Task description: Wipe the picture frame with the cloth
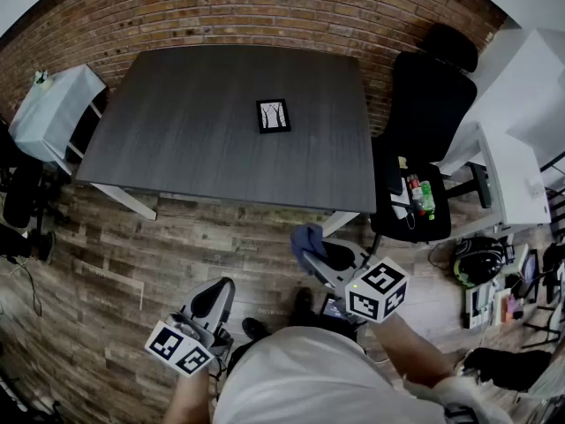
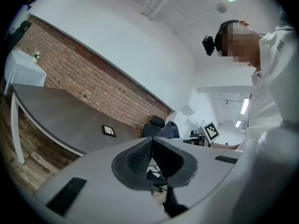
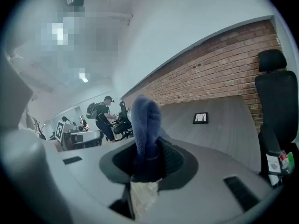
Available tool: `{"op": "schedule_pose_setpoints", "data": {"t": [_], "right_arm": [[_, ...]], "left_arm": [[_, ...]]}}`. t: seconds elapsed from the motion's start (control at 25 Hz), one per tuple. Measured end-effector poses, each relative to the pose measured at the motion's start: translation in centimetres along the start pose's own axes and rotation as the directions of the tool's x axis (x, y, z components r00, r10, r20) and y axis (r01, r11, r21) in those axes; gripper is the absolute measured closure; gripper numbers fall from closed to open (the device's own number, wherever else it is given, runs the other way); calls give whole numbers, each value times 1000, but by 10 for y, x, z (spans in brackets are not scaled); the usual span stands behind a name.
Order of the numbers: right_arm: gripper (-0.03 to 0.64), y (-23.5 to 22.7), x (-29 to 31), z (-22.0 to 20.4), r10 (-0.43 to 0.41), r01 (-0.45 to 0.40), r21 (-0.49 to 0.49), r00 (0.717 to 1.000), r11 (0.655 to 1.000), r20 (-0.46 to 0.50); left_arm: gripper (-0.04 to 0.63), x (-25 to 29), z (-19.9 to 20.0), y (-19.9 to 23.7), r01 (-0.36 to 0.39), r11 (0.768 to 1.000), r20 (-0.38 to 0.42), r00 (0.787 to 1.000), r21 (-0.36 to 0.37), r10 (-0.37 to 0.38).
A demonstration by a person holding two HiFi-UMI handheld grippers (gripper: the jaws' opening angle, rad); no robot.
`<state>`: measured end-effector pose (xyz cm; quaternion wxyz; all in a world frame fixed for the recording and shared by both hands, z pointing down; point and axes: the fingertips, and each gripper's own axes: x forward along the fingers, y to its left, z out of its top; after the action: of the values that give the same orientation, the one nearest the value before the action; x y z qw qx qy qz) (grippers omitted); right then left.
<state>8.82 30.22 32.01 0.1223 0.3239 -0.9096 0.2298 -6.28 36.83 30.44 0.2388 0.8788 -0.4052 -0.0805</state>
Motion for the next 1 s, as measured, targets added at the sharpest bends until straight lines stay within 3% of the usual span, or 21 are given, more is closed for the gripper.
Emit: {"op": "schedule_pose_setpoints", "data": {"t": [0.52,1.0], "right_arm": [[511,-66,-20,8,5,-5,1,1000,1000,-8],[511,-140,-30,18,40,-39,50,999,998,-18]], "left_arm": [[584,74,-12,-14,3,1000,-30,1000,9,-2],[584,143,-17,-21,-52,998,-37,998,31,53]]}}
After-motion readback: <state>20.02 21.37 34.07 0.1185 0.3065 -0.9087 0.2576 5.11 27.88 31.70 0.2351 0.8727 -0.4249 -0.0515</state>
